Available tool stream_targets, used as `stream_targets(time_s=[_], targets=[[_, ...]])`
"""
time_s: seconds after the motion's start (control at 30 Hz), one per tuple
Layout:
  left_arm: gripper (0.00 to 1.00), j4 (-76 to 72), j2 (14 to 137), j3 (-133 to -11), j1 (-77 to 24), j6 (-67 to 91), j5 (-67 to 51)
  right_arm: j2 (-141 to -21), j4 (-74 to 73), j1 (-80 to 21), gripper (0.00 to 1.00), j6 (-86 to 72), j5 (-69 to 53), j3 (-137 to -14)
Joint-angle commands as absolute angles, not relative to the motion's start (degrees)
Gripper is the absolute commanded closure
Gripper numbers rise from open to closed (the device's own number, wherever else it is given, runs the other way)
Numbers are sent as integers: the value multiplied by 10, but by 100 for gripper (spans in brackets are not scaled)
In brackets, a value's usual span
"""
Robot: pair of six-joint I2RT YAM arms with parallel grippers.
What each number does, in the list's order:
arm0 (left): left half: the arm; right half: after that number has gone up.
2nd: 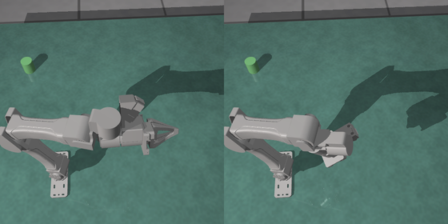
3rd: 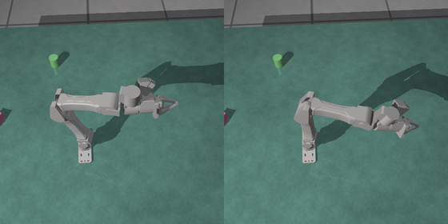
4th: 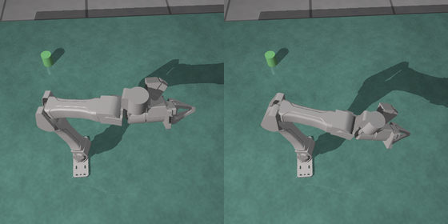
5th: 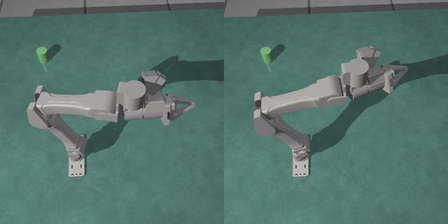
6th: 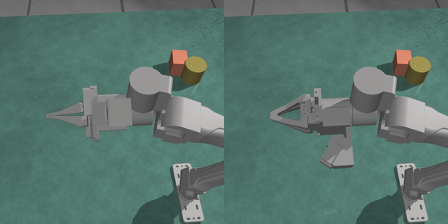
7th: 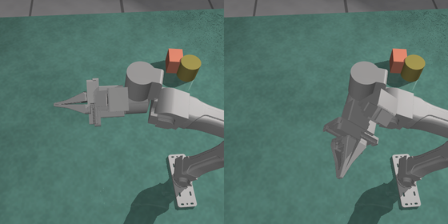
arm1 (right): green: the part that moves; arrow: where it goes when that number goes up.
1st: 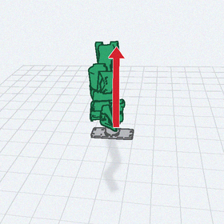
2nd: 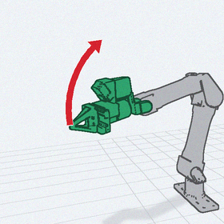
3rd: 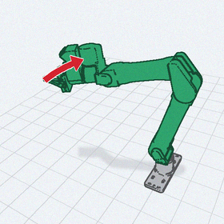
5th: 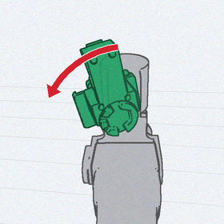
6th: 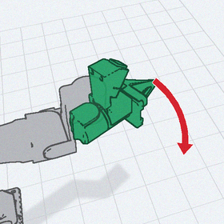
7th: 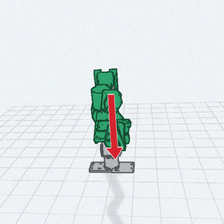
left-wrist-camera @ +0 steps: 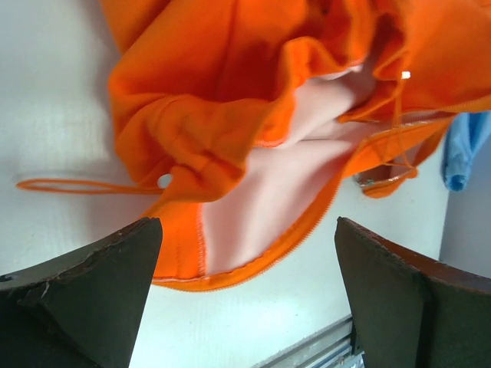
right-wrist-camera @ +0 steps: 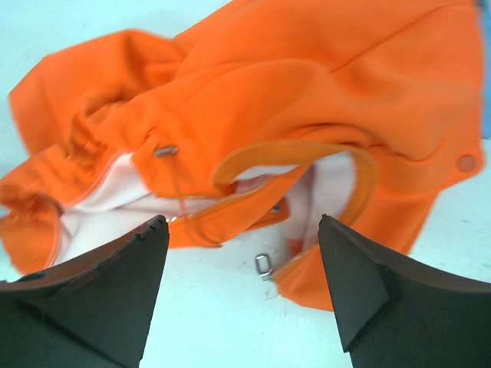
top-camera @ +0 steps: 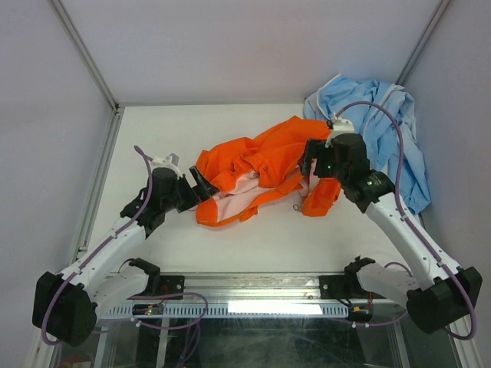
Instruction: Zip up the jacket
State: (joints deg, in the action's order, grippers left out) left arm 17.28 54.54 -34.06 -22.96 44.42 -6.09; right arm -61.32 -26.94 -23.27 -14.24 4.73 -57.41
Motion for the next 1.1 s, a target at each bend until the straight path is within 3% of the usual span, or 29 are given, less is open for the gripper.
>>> stream_targets(time_s=[0.0,0.17,0.33,0.73,0.9,0.93,1.0,1.07], targets=[[1,149,533,-296,-234,477,-6,-609,-248,-306,18,-131,30,-533],[2,153,577,-361,-234,412,16,-621,-201,-364,17,-137,39,-493],[12,189,683,-473,-263,337,13,-631,-189,-391,17,-152,64,-475],[18,280,961,-736,-373,207,185,-593,-124,-400,16,-207,114,-395],[40,293,1058,-819,-388,183,187,-592,-98,-400,16,-224,125,-367],[48,293,1075,-832,-388,175,198,-593,-96,-400,16,-227,130,-364],[74,308,1096,-862,-388,169,227,-593,-98,-400,16,-231,141,-364],[89,321,1089,-885,-388,160,256,-589,-102,-400,16,-233,148,-363]])
